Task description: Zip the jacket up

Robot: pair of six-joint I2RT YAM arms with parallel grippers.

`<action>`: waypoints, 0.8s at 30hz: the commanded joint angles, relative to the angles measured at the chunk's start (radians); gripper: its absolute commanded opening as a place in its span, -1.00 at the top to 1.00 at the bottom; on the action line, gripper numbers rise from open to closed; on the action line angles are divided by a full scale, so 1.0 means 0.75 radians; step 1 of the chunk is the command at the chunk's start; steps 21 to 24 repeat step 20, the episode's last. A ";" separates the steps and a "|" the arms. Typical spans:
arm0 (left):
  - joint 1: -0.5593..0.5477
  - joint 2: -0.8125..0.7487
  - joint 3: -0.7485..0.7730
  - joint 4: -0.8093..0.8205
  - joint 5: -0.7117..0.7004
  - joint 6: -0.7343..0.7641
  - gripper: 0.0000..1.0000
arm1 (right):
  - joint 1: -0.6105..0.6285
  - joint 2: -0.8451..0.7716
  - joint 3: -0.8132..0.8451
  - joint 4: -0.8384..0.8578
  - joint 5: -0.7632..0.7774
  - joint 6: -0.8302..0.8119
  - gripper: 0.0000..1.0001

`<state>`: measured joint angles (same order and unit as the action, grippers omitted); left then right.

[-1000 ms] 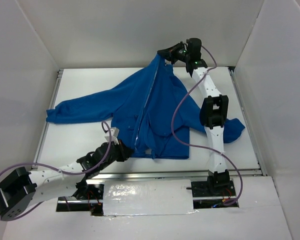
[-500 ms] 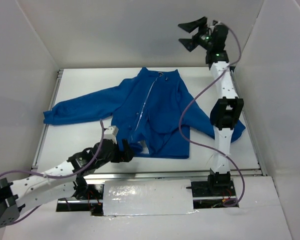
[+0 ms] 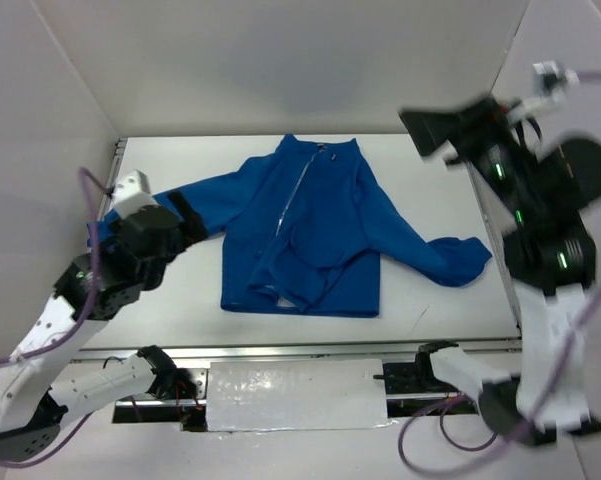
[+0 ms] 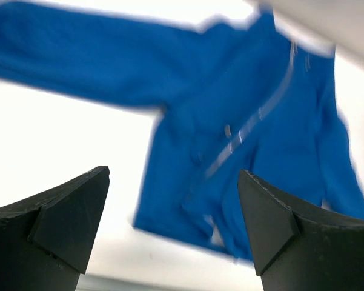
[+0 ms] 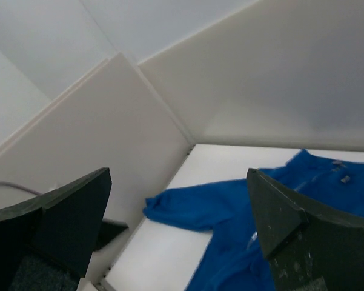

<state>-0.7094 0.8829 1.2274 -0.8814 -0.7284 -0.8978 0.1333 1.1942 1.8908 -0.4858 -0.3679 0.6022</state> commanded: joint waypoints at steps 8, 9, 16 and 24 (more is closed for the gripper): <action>0.103 -0.172 0.264 -0.234 -0.373 0.162 -0.99 | 0.064 -0.829 -0.784 -0.487 0.413 -0.267 -1.00; 0.103 -0.240 0.233 -0.222 -0.352 0.207 -0.99 | 0.064 -0.902 -0.819 -0.550 0.447 -0.303 -1.00; 0.103 -0.492 0.076 -0.303 -0.307 0.230 -0.99 | 0.066 -1.089 -0.852 -0.643 0.438 -0.322 -1.00; 0.103 -0.562 0.022 -0.314 -0.274 0.232 -0.99 | 0.068 -1.095 -0.895 -0.618 0.407 -0.306 -1.00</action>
